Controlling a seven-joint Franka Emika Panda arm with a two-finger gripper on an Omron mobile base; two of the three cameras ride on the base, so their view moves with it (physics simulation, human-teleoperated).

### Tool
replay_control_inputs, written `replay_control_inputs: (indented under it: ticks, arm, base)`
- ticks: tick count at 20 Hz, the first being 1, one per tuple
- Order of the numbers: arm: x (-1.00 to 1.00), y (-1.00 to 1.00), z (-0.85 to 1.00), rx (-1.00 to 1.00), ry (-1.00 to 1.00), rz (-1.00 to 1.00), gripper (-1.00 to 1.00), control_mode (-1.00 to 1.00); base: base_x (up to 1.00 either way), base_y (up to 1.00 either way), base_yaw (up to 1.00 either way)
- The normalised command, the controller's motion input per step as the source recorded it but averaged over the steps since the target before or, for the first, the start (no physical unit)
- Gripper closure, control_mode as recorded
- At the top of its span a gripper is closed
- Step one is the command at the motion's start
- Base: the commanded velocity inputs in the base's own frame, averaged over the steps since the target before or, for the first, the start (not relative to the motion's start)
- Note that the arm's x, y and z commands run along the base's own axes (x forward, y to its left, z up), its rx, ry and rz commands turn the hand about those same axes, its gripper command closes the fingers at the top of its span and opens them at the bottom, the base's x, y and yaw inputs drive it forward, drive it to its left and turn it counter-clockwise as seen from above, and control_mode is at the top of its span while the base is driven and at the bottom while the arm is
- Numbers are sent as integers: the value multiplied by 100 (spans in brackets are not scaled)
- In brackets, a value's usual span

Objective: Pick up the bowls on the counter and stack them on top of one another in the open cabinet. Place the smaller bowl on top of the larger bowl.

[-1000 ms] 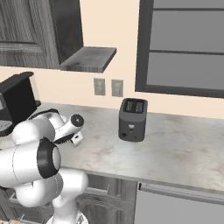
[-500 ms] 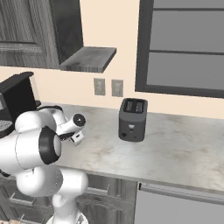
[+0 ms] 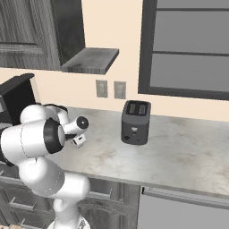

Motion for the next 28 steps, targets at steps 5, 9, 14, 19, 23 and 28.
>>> replay_control_inputs:
  ticks: [5,9,14,19,23,28]
  arm:
    - [7,9,-18,0,0,0,-100,-100]
    - [2,10,-13,0,0,0,-100,-100]
    - [3,15,-1,1,0,0,100,-100]
    - [0,2,0,6,0,0,100,-100]
    - [0,0,4,7,1,0,100,-100]
    - [0,0,24,3,2,0,100,-100]
  base:
    - [0,0,0]
    - [0,0,0]
    - [0,0,0]
    - [0,0,0]
    - [0,0,0]
    - [0,0,0]
